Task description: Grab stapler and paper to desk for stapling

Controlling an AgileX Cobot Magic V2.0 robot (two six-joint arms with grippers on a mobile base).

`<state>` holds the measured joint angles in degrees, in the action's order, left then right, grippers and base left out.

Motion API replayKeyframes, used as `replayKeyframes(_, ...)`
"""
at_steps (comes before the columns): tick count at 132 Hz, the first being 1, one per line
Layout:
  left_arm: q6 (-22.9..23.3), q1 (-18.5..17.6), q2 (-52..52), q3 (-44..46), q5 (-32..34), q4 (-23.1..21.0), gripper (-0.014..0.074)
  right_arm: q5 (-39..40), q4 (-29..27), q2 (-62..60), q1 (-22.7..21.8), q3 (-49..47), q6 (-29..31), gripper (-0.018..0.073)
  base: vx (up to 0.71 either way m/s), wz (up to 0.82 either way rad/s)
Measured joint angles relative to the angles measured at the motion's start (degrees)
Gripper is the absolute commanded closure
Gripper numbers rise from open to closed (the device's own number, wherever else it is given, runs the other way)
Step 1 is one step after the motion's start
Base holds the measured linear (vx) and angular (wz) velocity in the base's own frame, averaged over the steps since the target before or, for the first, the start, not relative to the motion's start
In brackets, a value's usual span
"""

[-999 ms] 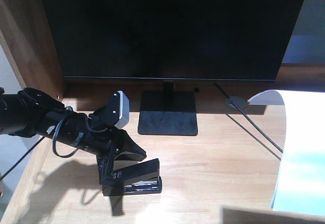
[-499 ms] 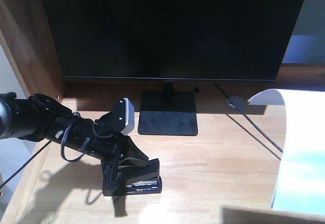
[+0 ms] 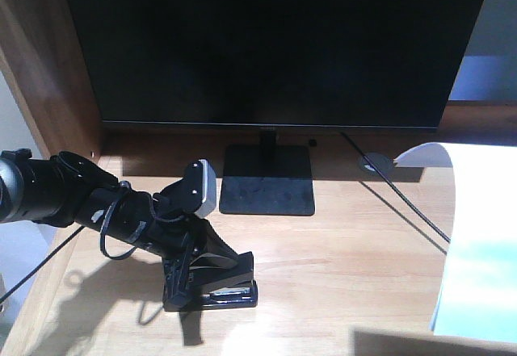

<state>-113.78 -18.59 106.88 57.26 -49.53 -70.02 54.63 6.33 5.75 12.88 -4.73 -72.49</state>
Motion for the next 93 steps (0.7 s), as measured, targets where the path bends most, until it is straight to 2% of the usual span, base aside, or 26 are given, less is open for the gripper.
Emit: replayKeyframes(93,0.0,0.0,0.0,0.0,0.0,0.0,0.0603,0.0,0.0,0.0,0.0,0.0,0.0,0.0561,0.00,0.00)
